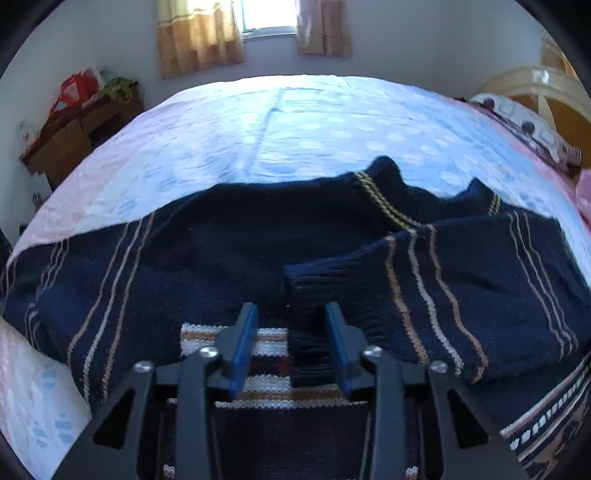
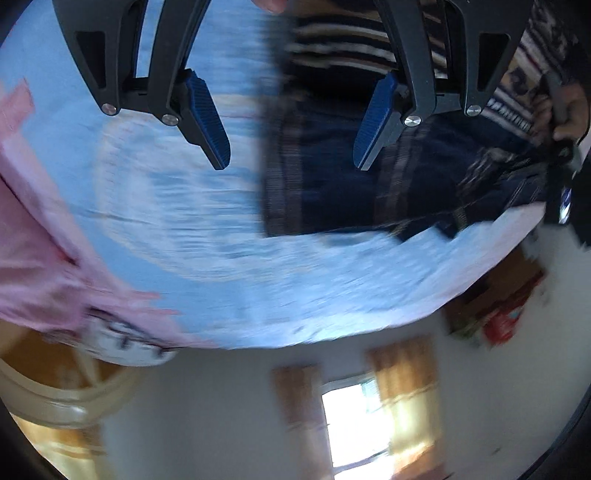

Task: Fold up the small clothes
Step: 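Move the left tool to the other sleeve cuff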

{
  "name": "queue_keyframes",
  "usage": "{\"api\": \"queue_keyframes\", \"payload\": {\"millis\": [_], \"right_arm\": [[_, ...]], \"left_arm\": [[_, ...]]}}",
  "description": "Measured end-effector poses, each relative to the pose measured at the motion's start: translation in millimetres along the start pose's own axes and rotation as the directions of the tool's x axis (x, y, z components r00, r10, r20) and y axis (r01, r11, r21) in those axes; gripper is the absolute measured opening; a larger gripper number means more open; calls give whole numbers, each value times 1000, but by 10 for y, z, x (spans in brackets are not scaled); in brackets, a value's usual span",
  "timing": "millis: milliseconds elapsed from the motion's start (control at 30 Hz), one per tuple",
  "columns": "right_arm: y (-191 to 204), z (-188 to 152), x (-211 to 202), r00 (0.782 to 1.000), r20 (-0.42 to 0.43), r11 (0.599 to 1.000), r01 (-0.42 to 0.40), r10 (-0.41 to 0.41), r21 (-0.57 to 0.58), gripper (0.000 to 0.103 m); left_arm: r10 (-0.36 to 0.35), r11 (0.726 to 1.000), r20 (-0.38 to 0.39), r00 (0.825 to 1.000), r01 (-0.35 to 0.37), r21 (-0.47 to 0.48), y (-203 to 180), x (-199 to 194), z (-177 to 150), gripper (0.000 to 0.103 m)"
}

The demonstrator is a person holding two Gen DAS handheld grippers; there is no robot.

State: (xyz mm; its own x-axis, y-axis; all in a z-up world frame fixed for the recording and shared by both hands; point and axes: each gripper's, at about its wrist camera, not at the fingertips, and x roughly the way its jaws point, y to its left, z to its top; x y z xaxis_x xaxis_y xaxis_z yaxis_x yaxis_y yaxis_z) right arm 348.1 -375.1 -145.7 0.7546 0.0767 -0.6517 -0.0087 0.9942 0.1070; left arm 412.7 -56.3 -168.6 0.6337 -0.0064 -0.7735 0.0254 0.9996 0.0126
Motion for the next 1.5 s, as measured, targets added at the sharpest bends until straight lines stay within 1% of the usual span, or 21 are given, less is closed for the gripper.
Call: {"api": "queue_keyframes", "payload": {"millis": [67, 133, 167, 200, 333, 400, 433, 467, 500, 567, 633, 700, 833, 900, 1000, 1100, 1200, 1300, 1400, 1433, 1500], "right_arm": [[134, -65, 221, 995, -92, 999, -28, 26, -20, 70], [159, -199, 460, 976, -215, 999, -31, 34, 18, 70], [153, -267, 512, 968, -246, 999, -36, 43, 33, 70], [171, -308, 460, 975, -221, 999, -32, 34, 12, 70], [178, -340, 362, 964, -255, 997, -75, 77, 17, 70], [291, -298, 317, 963, -269, 998, -35, 20, -51, 70], [348, -268, 295, 966, -258, 997, -22, 3, -71, 70], [441, -205, 248, 973, -232, 996, -17, -4, -86, 70], [513, -146, 229, 977, -215, 996, -22, 3, -86, 70], [739, -12, 253, 981, -195, 995, -43, 26, -87, 70], [955, 70, 372, 980, -197, 993, -57, 35, -106, 70], [1170, 104, 576, 974, -220, 991, -85, 60, -107, 70], [1434, -73, 996, 947, -314, 990, -102, 66, -100, 72], [1612, -152, 978, 960, -282, 980, -54, -2, -193, 73], [1816, -180, 883, 957, -289, 967, -105, 34, -232, 73], [2007, -57, 856, 968, -244, 960, -121, 58, -251, 72], [2219, 102, 1006, 969, -227, 964, -147, 96, -221, 72], [2518, 167, 1252, 974, -210, 960, -131, 79, -246, 72], [2730, 82, 1476, 953, -283, 953, -179, 107, -246, 73], [2801, 63, 1483, 962, -256, 949, -164, 93, -270, 73], [2911, -6, 1444, 966, -239, 932, -172, 96, -318, 73]], "left_arm": [[-13, 1000, -2, 1000, 13, -26, 61, 4, -10, 50], [-34, 998, -2, 999, 34, -47, 115, 8, -19, 50], [-42, 998, 0, 999, 42, -53, 126, 9, -24, 51], [-53, 997, 3, 999, 53, -61, 139, 9, -31, 51], [-101, 991, 15, 995, 102, -91, 199, -1, -46, 53], [-115, 988, 18, 993, 116, -105, 219, -25, -53, 55], [-111, 987, 27, 993, 114, -111, 236, -67, -57, 56], [-104, 988, 36, 994, 108, -115, 248, -97, -60, 60], [-89, 988, 51, 995, 95, -121, 273, -150, -70, 69], [-67, 988, 86, 994, 78, -132, 340, -271, -88, 78], [-55, 988, 119, 991, 71, -139, 437, -401, -107, 79], [-42, 990, 125, 991, 59, -130, 520, -487, -121, 79], [16, 992, 139, 990, 2, -130, 795, -660, -146, 79], [59, 991, 140, 988, -41, -127, 976, -714, -172, 79], [123, 986, 142, 982, -104, -133, 1268, -762, -246, 79], [169, 977, 131, 977, -148, -153, 1520, -764, -297, 79], [217, 962, 113, 970, -193, -191, 1829, -795, -362, 79], [274, 944, 99, 957, -247, -217, 2122, -838, -436, 79], [337, 920, 77, 938, -310, -240, 2447, -824, -483, 79], [357, 909, 64, 932, -330, -256, 2588, -799, -496, 79], [382, 887, 30, 924, -357, -294, 2839, -751, -510, 79]]}}
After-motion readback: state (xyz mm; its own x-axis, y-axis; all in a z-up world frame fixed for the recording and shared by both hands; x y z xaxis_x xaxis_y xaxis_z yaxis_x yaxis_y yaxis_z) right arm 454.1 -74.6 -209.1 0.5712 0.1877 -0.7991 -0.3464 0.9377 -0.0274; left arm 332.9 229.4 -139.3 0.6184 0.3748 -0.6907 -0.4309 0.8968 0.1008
